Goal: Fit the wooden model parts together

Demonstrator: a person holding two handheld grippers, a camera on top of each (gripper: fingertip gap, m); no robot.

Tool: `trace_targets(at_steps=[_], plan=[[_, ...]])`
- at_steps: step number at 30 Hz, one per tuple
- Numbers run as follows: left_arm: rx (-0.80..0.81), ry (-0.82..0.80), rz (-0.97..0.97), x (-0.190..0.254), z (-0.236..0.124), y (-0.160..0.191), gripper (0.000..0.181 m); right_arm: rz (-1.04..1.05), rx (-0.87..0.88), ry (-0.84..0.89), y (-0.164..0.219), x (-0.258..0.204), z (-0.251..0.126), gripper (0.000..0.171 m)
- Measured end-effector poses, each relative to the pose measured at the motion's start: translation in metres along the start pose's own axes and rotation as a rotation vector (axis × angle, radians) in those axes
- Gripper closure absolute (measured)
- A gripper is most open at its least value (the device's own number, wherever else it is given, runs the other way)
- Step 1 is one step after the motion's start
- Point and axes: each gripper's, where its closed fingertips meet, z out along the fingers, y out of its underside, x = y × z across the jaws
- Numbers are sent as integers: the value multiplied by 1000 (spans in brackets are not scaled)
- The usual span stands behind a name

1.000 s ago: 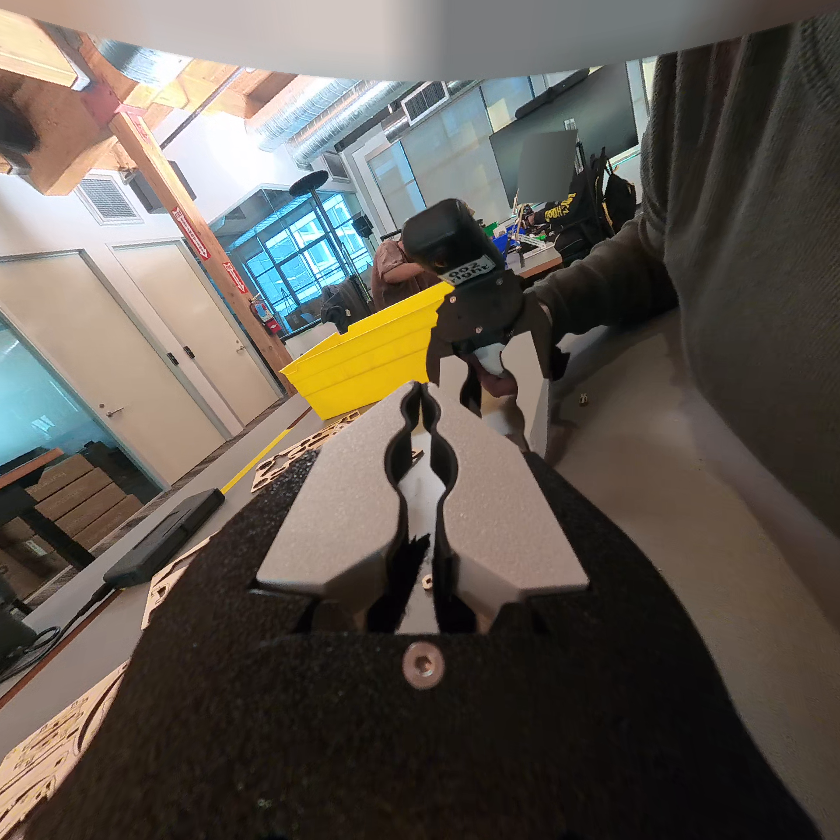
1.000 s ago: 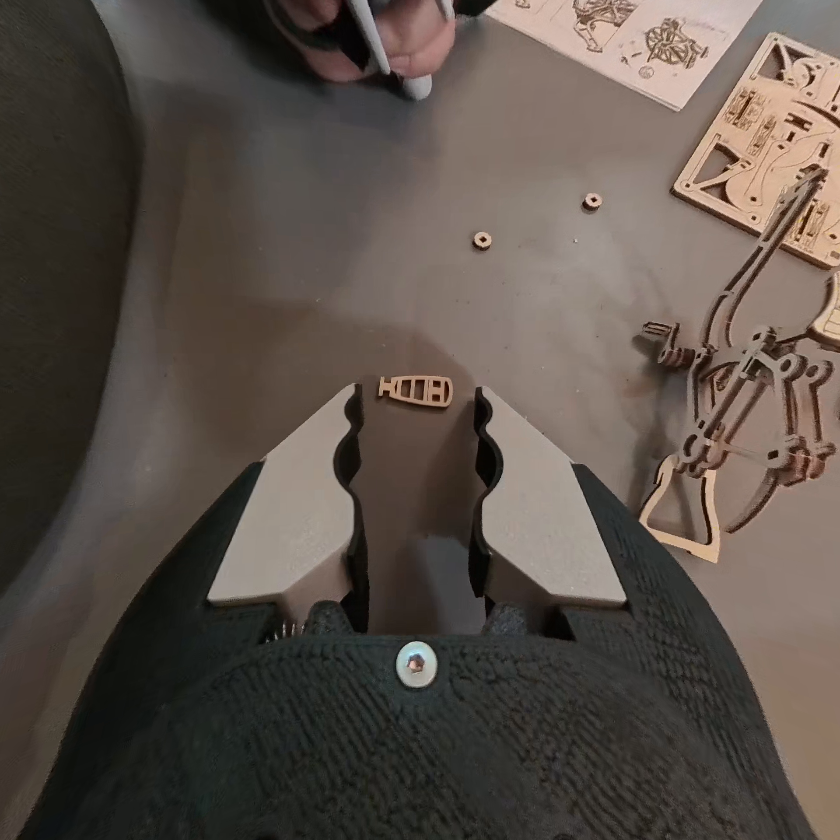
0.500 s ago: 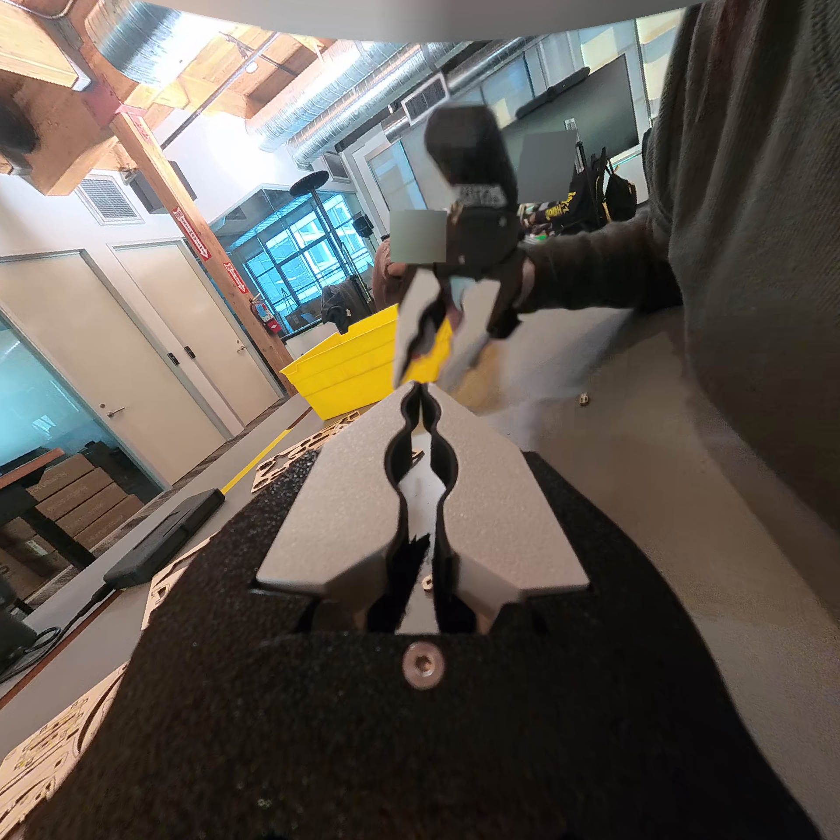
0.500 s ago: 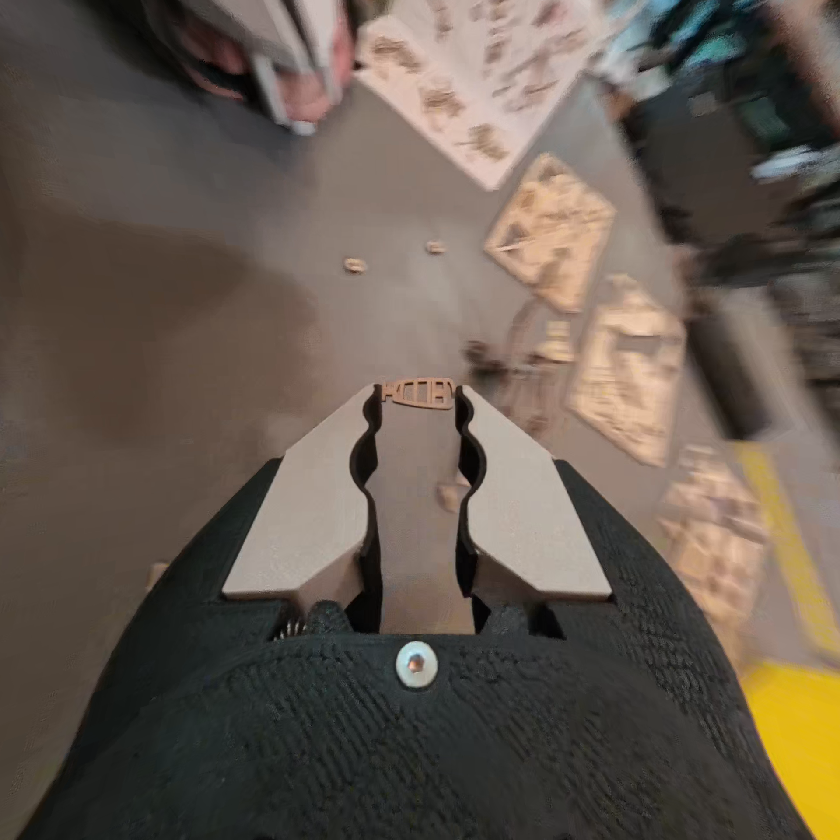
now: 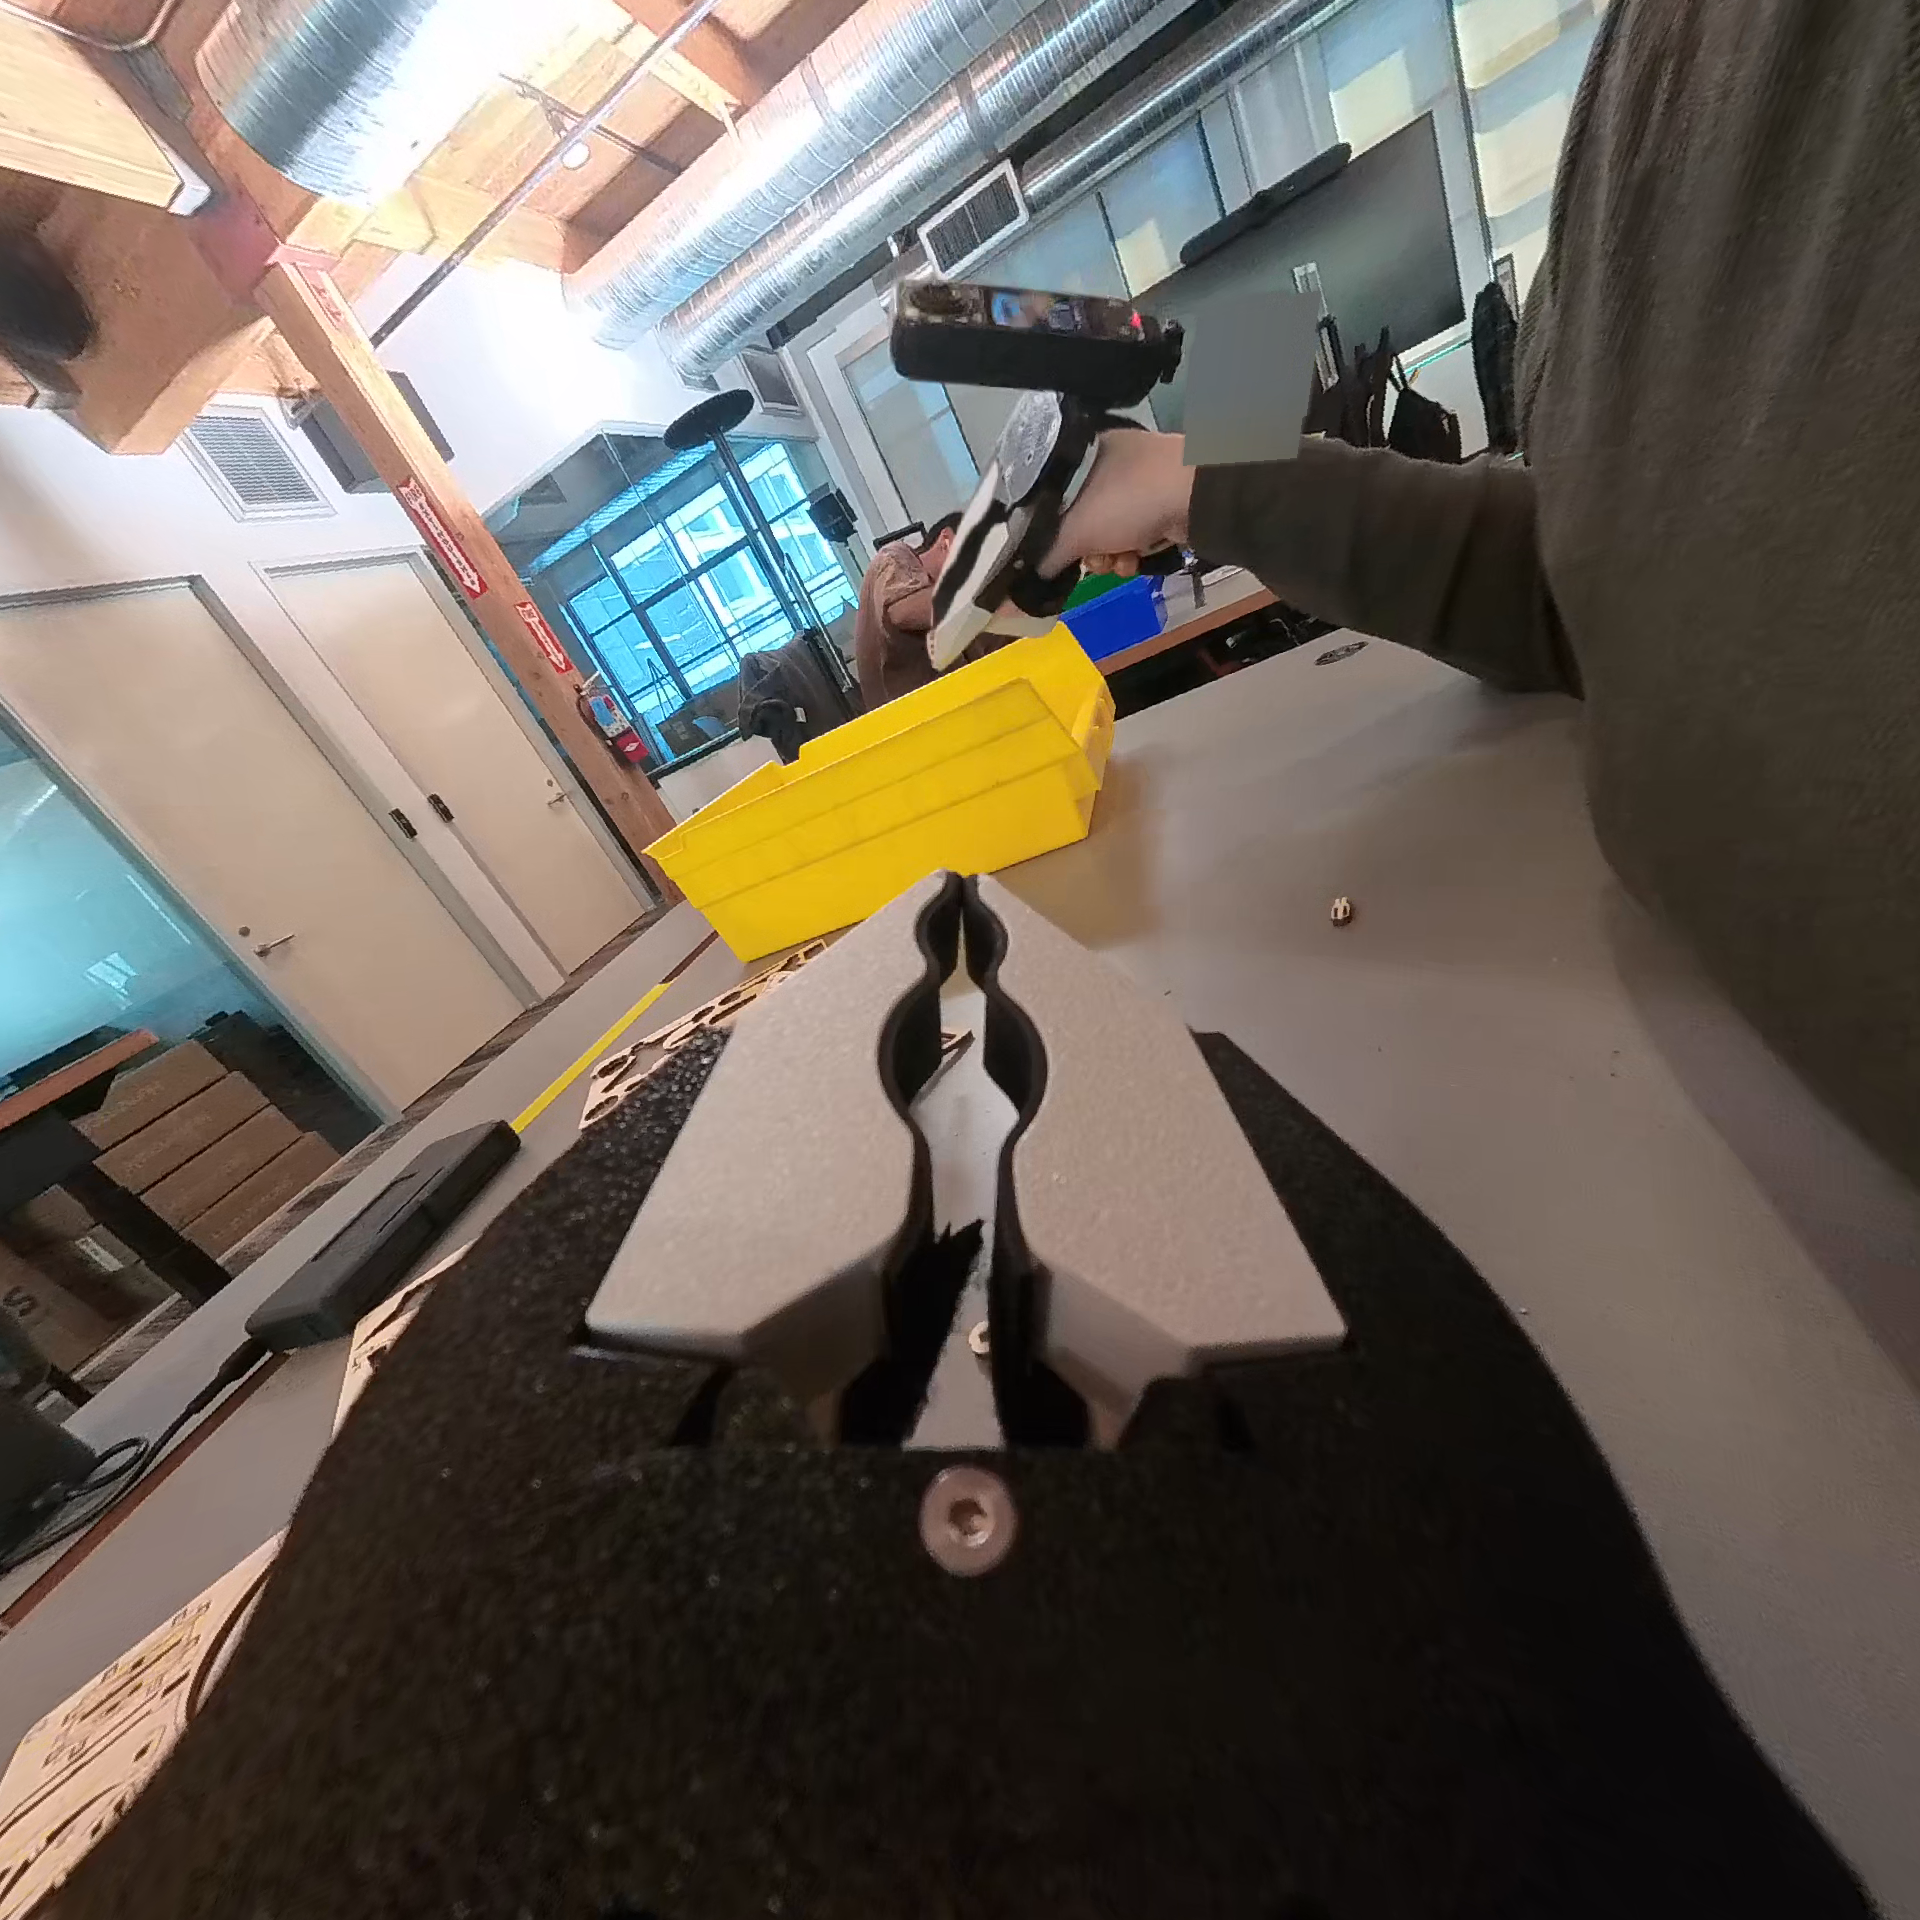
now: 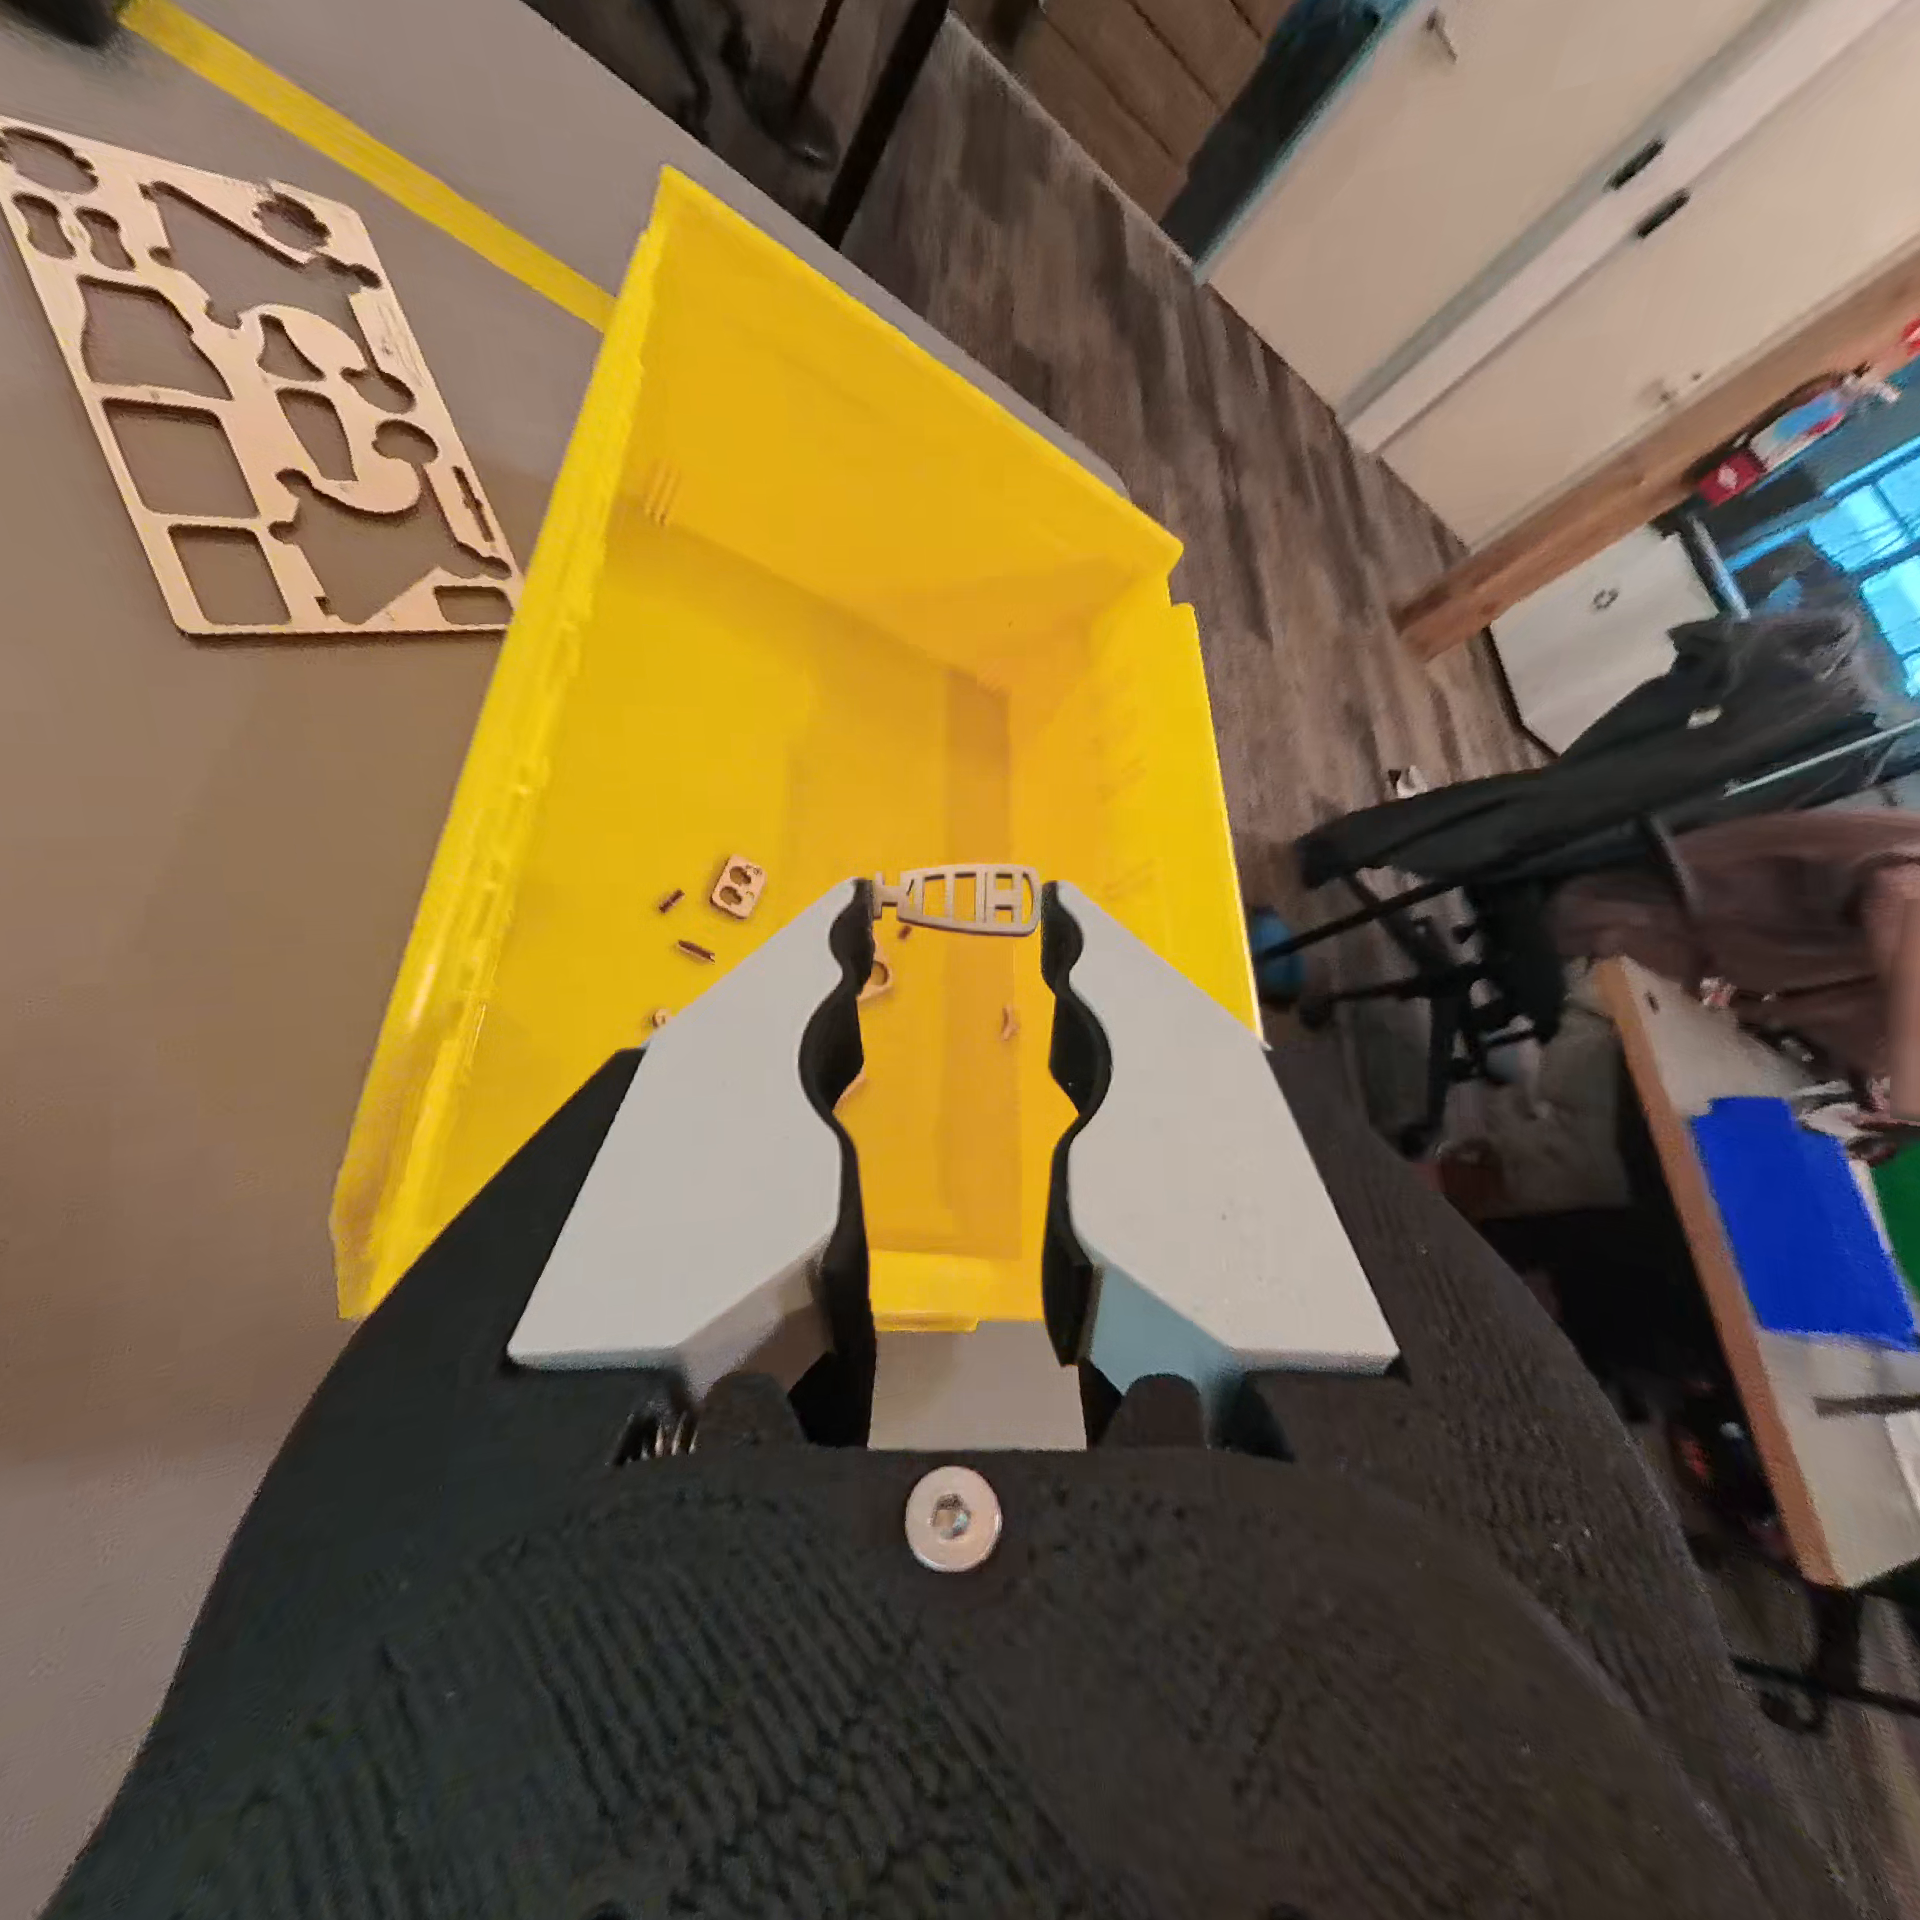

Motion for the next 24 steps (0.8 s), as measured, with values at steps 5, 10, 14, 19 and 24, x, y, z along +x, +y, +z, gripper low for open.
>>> trace_targets(at_steps=[5, 10, 14, 19, 24], plan=[[1, 0, 0, 0, 0, 0, 181, 51, 51, -30, -6, -1, -4, 141], [-1, 3, 0, 1, 0, 0, 181, 19, 74, -16, -10, -3, -5, 141], [-3, 6, -1, 1, 0, 1, 181, -11, 81, -14, -11, -6, -3, 141], [-3, 6, -3, 1, 0, 1, 181, -23, 96, -15, -14, -8, -4, 141], [-4, 8, 0, 1, 0, 1, 181, -42, 285, -107, -49, -33, -27, 141]])
